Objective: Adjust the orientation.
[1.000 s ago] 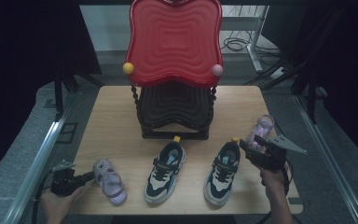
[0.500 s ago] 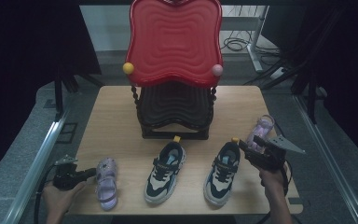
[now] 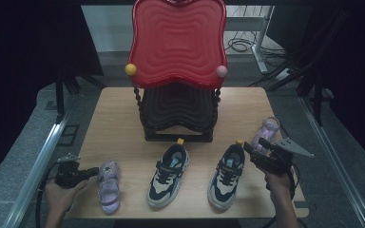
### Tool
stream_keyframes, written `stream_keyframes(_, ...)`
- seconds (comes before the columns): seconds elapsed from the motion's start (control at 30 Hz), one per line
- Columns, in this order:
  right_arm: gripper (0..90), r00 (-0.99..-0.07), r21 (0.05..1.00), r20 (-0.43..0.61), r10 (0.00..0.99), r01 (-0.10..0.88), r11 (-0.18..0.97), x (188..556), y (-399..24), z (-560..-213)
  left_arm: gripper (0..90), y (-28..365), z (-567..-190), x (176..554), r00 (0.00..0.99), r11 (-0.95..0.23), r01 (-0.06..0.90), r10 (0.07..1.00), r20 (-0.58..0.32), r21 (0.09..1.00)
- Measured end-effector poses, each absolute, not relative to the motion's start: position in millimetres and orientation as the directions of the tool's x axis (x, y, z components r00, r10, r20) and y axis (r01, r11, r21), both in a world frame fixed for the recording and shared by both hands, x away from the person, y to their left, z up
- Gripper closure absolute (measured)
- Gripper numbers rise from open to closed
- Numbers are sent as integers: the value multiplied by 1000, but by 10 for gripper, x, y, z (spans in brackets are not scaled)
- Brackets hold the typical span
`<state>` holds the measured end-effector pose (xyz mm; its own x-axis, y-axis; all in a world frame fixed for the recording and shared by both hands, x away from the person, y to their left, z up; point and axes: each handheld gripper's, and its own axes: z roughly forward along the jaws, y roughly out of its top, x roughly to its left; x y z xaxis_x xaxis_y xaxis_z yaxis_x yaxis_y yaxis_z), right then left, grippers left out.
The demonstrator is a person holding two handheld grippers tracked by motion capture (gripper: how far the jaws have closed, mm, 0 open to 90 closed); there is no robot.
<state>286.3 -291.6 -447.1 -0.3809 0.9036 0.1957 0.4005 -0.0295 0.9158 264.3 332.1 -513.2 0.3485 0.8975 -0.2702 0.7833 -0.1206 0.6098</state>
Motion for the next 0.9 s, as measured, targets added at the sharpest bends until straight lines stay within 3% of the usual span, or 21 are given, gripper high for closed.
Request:
stream_keyframes(0.77, 329, -368, 907, 212, 905, 418, -42, 2904, -2937, -4501, 888, 3119, -5065, 2959, 401, -195, 790, 882, -249, 581)
stream_keyframes(0.9, 330, -373, 911, 204, 905, 412, -36, 2938, -2899, -4491, 797, 3149, -4945, 2913, 374, -171, 760, 904, -207, 627)
